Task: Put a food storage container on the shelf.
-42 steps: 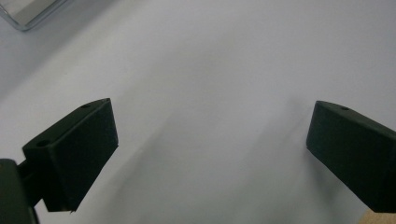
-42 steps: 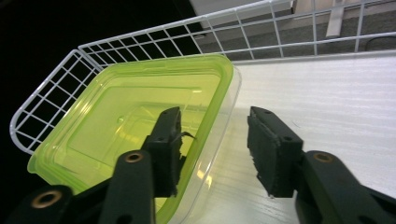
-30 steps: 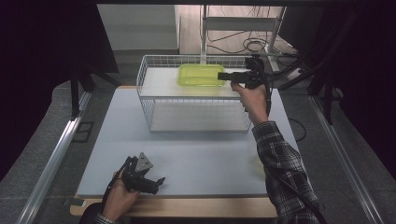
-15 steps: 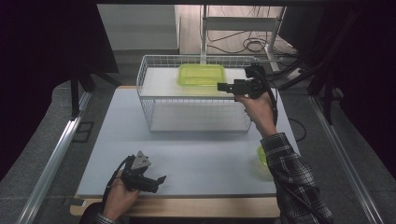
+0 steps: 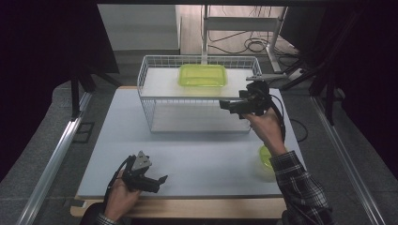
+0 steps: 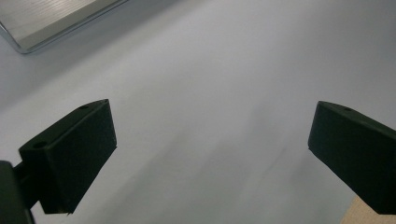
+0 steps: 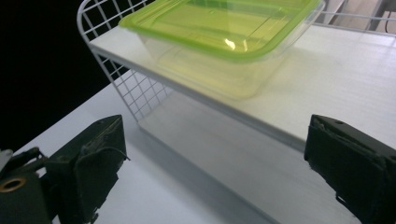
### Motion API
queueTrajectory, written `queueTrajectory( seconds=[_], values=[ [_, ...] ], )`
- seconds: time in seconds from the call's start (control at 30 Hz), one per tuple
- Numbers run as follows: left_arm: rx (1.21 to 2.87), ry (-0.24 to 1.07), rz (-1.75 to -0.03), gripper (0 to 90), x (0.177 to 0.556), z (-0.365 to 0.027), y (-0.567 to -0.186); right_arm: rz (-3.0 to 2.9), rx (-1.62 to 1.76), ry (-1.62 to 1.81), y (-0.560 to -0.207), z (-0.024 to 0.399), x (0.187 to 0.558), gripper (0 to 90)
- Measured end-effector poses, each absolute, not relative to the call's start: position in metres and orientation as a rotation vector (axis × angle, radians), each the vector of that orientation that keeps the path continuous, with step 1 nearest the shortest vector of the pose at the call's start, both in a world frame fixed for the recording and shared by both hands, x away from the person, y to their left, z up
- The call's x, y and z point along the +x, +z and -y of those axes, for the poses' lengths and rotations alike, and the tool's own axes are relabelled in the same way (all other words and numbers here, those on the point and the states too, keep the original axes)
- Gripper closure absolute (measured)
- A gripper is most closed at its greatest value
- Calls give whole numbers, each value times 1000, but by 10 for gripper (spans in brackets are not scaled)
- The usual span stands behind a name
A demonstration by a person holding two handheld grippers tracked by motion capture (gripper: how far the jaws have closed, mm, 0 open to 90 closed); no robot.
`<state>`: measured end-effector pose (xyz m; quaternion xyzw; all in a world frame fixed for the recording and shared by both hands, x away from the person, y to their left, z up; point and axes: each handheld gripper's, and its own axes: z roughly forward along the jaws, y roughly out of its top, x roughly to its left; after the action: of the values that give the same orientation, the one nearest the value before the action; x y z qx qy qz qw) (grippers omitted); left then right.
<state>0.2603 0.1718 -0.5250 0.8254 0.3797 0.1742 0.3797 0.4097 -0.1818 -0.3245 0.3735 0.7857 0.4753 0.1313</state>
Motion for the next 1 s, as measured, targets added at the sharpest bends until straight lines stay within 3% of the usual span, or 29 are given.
queueTrajectory(
  seconds=[1.0],
  values=[
    [2116,489,-949,27,256,-167,-520,-2325,1002,1304,-395,214,347,9]
  ],
)
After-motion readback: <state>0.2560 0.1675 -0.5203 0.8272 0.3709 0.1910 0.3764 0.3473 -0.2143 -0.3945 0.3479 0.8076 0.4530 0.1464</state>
